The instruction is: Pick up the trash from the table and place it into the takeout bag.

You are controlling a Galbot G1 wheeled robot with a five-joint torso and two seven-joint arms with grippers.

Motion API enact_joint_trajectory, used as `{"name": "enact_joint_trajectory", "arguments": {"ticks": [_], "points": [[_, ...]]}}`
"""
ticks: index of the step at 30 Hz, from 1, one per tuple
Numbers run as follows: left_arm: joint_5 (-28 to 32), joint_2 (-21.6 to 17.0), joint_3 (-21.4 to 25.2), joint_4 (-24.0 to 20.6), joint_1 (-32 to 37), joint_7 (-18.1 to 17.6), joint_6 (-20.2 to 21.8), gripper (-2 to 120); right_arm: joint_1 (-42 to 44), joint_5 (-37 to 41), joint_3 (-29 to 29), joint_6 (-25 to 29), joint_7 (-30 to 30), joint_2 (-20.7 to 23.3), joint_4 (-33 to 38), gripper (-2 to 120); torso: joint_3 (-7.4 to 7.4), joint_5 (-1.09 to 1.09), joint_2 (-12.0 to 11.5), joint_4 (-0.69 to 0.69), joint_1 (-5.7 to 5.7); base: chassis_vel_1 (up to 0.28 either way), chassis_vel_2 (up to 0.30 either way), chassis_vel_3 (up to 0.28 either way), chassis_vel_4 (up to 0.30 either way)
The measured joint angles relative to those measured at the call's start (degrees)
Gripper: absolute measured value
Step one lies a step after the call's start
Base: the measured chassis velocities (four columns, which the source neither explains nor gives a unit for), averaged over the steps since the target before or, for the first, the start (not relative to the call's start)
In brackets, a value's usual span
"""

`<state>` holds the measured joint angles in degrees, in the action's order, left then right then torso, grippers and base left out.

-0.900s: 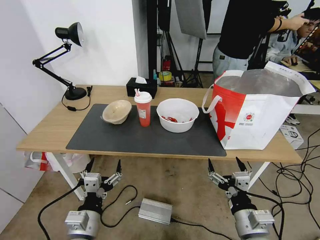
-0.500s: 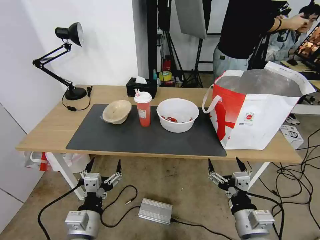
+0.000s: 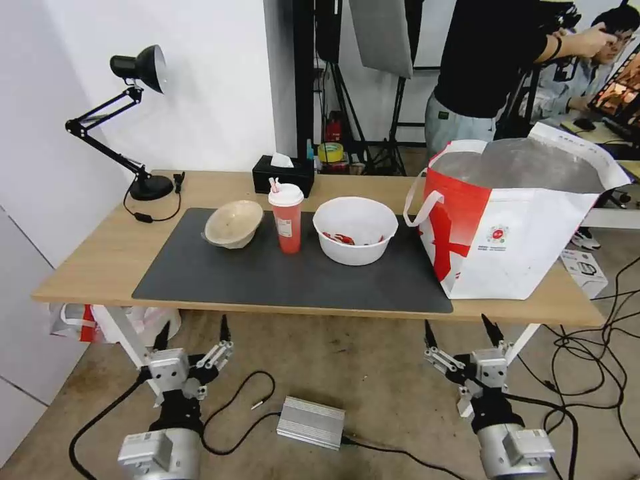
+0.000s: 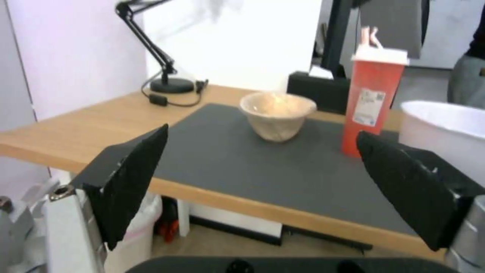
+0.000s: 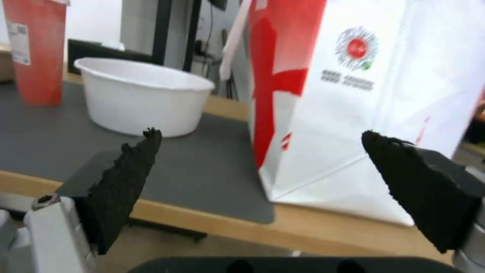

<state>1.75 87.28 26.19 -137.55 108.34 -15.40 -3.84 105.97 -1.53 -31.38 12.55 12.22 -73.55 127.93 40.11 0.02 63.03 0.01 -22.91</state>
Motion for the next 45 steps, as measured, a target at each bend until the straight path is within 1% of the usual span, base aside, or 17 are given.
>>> {"name": "enact_joint_trajectory", "arguments": {"ticks": [4,16,21,22,24,25,29,32,36,37,38,40,41,42,43,44,45], "points": [[-0.02,0.03,0.25,-0.45,0.26,0.01,-0.67,100,0.37,-0.02,0.01,1.43,0.36,0.35,0.62,100,0.00,-0.01,0.00,-0.01,0.00,0.000,0.000,0.000,0.000],[-0.14,-0.07,0.59,-0.30,0.62,0.93,-0.21,100,0.17,0.75,0.08,1.50,0.57,-0.16,1.13,100,0.00,-0.01,0.00,-0.01,0.00,0.000,0.000,0.000,0.000],[0.77,-0.94,0.48,-0.01,0.84,2.76,1.03,100,-0.04,2.17,0.14,1.47,-0.46,0.37,1.29,100,0.00,-0.01,0.00,-0.01,0.00,0.000,0.000,0.000,0.000],[1.77,-1.51,0.23,0.14,0.92,4.04,1.59,100,-0.05,2.97,0.32,1.72,-1.32,0.68,1.31,100,0.00,-0.01,0.00,-0.01,0.00,0.000,0.000,0.000,0.000],[2.00,-1.69,0.21,0.21,0.92,4.53,1.70,100,-0.07,3.22,0.37,1.86,-1.68,0.79,1.31,100,0.00,-0.01,0.00,-0.01,0.00,0.000,0.000,0.000,0.000],[2.35,-2.20,0.18,0.47,0.88,5.78,1.98,100,-0.20,3.95,0.58,2.52,-2.92,1.15,1.31,100,0.00,-0.01,0.00,-0.01,0.00,0.000,0.000,0.000,0.000],[2.86,-2.74,0.07,0.72,0.76,6.49,2.57,100,-0.50,6.32,1.56,3.14,-3.98,1.96,1.47,100,0.00,-0.01,0.00,-0.01,0.00,0.000,0.000,0.000,0.000],[3.98,-3.31,0.07,0.72,0.67,7.54,3.04,100,-1.39,11.02,3.09,2.61,-5.06,4.06,2.96,100,0.00,-0.01,0.00,-0.01,0.00,0.000,0.000,0.000,0.000],[4.59,-4.14,0.13,0.71,0.38,8.10,3.20,100,-2.11,13.72,2.85,2.16,-6.21,5.85,4.57,100,0.00,-0.01,0.00,-0.01,0.00,0.000,0.000,0.000,0.000],[4.74,-4.76,0.26,0.77,0.19,8.11,3.37,100,-2.71,15.74,2.34,1.16,-6.21,7.77,6.14,100,0.00,-0.01,0.00,-0.03,0.00,0.000,0.000,0.000,0.000],[4.74,-4.76,0.26,0.77,0.19,8.11,3.37,100,-2.71,15.74,2.34,1.16,-6.21,7.77,6.14,100,0.00,-0.01,0.00,-0.03,0.00,0.000,0.000,0.000,0.000],[4.74,-4.89,0.41,0.88,0.18,8.07,3.42,100,-3.45,17.59,1.86,0.27,-5.80,9.87,7.29,100,0.00,-0.01,0.00,-0.02,0.00,0.000,0.000,0.000,0.000],[4.73,-4.86,0.54,0.87,0.18,8.05,3.42,100,-3.92,18.84,1.37,-0.31,-5.60,11.66,7.88,100,0.01,-0.01,0.00,-0.01,0.00,0.000,0.000,0.000,0.000],[4.73,-4.86,0.54,0.87,0.18,8.05,3.42,100,-3.92,18.84,1.37,-0.31,-5.60,11.66,7.88,100,0.01,-0.01,0.00,-0.01,0.00,0.000,0.000,0.000,0.000],[4.75,-4.55,0.61,0.57,0.28,8.00,3.47,100,-4.57,21.43,0.71,-1.18,-5.36,15.42,8.96,100,0.01,-0.01,0.00,-0.01,0.00,0.000,0.000,0.000,0.000],[4.75,-4.55,0.61,0.57,0.28,8.00,3.47,100,-4.57,21.43,0.71,-1.18,-5.36,15.42,8.96,100,0.01,-0.01,0.00,-0.01,0.00,0.000,0.000,0.000,0.000],[4.75,-4.32,0.65,0.38,0.37,8.00,3.56,100,-5.02,23.23,0.43,-1.79,-5.26,17.78,9.60,100,0.01,0.00,0.00,-0.01,0.00,0.000,0.000,0.000,0.000]]}}
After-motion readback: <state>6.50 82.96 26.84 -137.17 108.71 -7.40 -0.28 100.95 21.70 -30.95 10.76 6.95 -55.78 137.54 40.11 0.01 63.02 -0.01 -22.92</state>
